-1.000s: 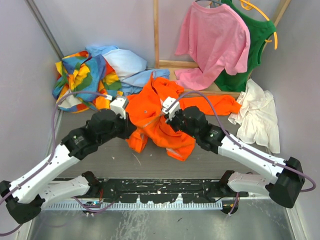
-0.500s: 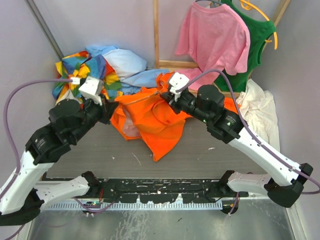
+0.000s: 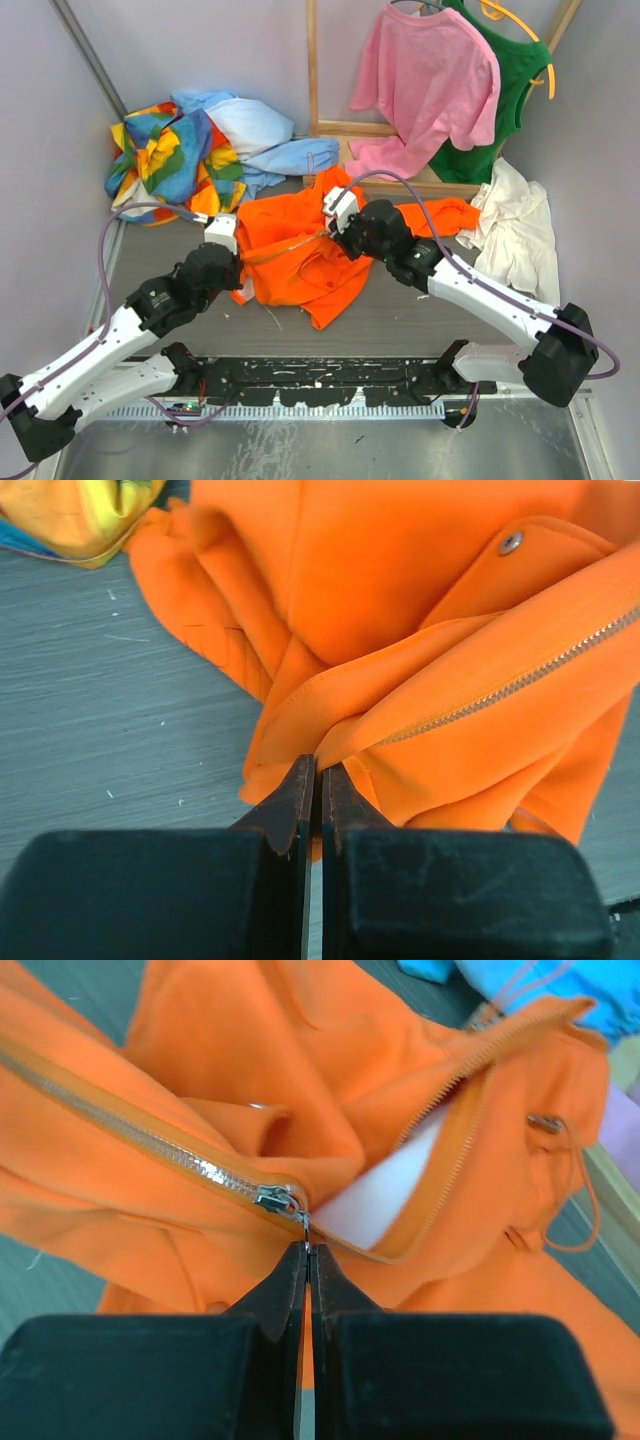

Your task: Zip up the jacket

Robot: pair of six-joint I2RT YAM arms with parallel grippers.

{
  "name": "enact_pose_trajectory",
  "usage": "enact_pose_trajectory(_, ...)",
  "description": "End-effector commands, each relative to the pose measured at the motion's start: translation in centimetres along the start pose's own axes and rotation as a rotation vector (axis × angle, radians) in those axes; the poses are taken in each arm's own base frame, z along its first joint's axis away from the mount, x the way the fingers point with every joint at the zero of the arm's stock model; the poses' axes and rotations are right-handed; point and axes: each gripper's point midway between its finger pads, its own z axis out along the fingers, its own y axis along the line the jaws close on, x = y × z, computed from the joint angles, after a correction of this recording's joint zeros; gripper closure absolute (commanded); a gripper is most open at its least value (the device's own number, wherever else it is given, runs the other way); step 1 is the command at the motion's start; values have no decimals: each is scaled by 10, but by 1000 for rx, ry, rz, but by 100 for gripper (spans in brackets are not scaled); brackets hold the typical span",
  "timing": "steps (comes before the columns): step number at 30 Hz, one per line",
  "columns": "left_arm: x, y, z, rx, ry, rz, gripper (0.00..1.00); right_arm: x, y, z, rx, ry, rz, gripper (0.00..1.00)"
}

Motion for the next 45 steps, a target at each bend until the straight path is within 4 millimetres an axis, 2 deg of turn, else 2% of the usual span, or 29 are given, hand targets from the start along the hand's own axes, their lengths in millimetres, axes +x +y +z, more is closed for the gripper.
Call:
enact_pose_trajectory(1,-13,37,6,-234,-94,-92,100,-17,-70,-10,269,-78,74,99)
enact_pose_trajectory(3,-7,46,7,-281,-90,-96,100,-9,-87,-13,317,-73,110,99)
enact_pose_trajectory(5,-2,48,9,-292,-87,-99,100,-5,-92,-14,319,-72,135,99)
enact_pose_trajectory(10,4,35,10,-216,-46,-104,100,-8,-66,-5,169,-84,150,99)
enact_pose_trajectory(11,3,30,8,-185,-37,-108,84,-9,-61,-4,144,-86,154,99)
enact_pose_trajectory(12,0,24,4,-148,-34,-115,62,-8,-58,-3,125,-86,158,99)
enact_pose_trajectory(13,-2,20,-1,-116,-35,-121,45,-8,-53,-2,105,-87,162,99)
enact_pose_trajectory(14,-6,16,-6,-84,-39,-125,36,-9,-50,-2,89,-92,163,99)
enact_pose_trajectory(17,-20,1,-20,29,-64,-116,24,-12,-35,-1,46,-104,150,99)
enact_pose_trajectory(21,-40,-32,-34,213,-54,-75,17,-18,-19,0,9,-115,136,99)
enact_pose_trajectory(23,-51,-51,-37,295,-43,-51,16,-21,-8,0,-14,-119,120,99)
enact_pose_trajectory(26,-68,-80,-30,393,-38,-29,16,-24,4,1,-39,-126,113,99)
enact_pose_trajectory(31,-82,-121,5,484,-25,1,16,-29,17,0,-69,-147,109,99)
enact_pose_trajectory(34,-83,-137,24,504,4,17,17,-33,17,-4,-65,-158,115,99)
enact_pose_trajectory(37,-82,-140,45,471,15,32,19,-35,19,-7,-73,-172,118,99)
enact_pose_trajectory(39,-80,-147,51,490,34,34,23,-35,19,-7,-72,-175,117,99)
enact_pose_trajectory(42,-64,-156,61,526,100,42,45,-30,13,-5,-38,-159,111,99)
enact_pose_trajectory(45,-54,-143,63,480,141,39,75,-25,0,-5,31,-144,101,99)
